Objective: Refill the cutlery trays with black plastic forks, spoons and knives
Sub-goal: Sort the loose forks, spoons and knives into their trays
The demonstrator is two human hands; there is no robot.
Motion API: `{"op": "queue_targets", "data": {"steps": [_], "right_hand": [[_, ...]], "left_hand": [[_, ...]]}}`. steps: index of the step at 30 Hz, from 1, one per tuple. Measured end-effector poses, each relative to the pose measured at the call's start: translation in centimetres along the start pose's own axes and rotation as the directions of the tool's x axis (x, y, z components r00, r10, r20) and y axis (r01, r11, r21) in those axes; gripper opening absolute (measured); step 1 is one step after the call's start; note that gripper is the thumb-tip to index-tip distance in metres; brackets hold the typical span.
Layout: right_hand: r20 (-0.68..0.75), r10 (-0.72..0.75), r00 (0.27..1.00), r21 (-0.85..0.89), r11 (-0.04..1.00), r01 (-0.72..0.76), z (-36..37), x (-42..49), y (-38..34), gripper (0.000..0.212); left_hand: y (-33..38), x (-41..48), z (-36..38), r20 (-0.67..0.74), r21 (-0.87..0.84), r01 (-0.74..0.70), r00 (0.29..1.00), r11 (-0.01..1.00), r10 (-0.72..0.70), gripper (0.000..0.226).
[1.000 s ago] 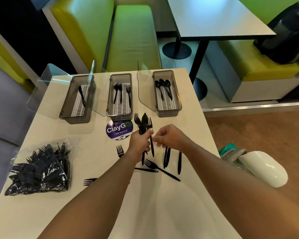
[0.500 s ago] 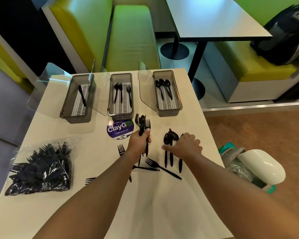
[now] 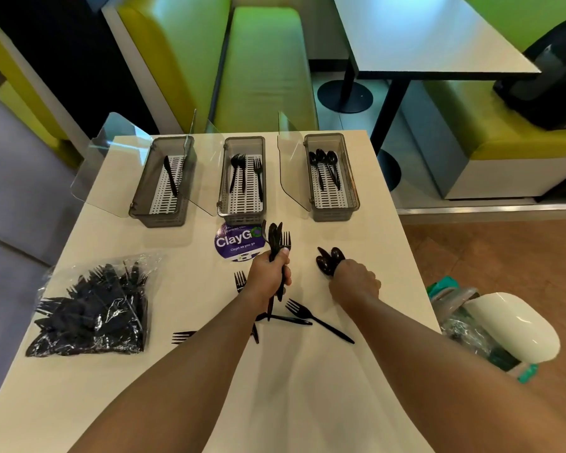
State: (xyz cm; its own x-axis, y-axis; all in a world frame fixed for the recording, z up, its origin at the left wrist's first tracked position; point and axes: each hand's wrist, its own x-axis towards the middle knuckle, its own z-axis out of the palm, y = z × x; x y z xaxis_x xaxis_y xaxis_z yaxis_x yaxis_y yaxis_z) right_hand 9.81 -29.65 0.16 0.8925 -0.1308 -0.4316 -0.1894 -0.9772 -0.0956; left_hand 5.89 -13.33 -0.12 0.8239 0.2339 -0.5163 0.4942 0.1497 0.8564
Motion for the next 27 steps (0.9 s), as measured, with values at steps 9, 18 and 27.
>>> {"op": "queue_targets", "data": {"steps": [9, 18, 27], "right_hand": [[-0.010, -0.095, 0.995, -0.134, 0.987, 0.093, 0.3, 0.4, -0.8, 0.036], [-0.001, -0.221, 0.975, -0.119, 0.969, 0.219, -0.1, 0.8, -0.5, 0.031], [0.131, -0.366, 0.921, 0.303, 0.899, 0.315, -1.8, 0.5, -2.6, 0.026]], "left_hand": [[-0.4, -0.2, -1.0, -0.005, -0.111, 0.073, 0.997, 0.991, -0.074, 0.023], [-0.8, -0.7, -1.3, -0.033, -0.133, 0.065, 0.997, 0.989, -0.070, 0.024], [-1.2, -1.7, -1.0, -0.073, -0.188, 0.036, 0.996, 0.982, -0.050, 0.032]]}}
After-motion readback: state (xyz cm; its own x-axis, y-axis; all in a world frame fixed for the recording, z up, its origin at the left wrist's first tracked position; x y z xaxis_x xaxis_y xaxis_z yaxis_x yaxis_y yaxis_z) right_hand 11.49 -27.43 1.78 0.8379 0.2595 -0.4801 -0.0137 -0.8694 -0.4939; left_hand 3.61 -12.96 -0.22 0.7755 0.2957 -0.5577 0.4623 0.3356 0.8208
